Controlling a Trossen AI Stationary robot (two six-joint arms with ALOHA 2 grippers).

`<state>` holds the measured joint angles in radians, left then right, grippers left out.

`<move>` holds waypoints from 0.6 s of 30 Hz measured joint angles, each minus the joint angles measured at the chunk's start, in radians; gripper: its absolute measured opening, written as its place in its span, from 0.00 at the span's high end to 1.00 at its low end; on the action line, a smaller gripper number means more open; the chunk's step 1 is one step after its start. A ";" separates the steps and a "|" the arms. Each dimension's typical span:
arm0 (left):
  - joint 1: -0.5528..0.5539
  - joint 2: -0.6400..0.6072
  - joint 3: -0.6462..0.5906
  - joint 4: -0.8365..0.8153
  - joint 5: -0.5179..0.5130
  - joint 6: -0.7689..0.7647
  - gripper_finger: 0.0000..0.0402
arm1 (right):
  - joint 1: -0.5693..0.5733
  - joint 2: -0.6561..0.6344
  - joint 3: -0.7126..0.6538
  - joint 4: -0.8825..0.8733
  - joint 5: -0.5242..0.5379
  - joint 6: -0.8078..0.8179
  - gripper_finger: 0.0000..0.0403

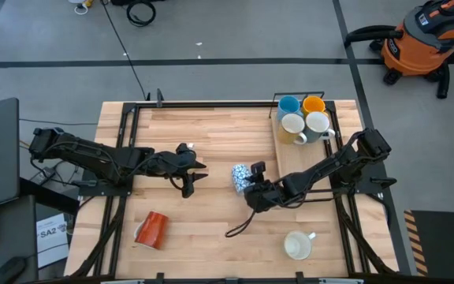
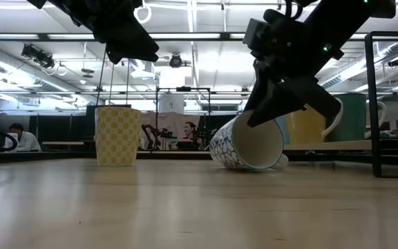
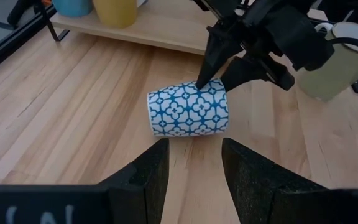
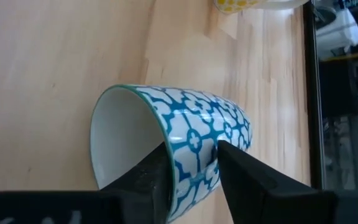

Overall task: Place coffee mugs
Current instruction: Put the blue white mug on the shelf

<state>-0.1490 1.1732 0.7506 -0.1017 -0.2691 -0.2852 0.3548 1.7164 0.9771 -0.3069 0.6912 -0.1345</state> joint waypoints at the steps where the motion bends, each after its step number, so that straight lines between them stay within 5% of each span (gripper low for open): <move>1: 0.000 0.000 0.000 0.000 0.000 0.000 0.61 | -0.004 -0.001 0.000 0.000 0.001 0.026 0.69; 18: 0.000 0.000 0.000 0.000 0.000 0.000 0.61 | -0.025 -0.002 0.000 0.038 0.039 0.117 0.80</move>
<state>-0.1493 1.1732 0.7506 -0.1017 -0.2691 -0.2852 0.3298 1.7145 0.9775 -0.2685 0.7304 -0.0177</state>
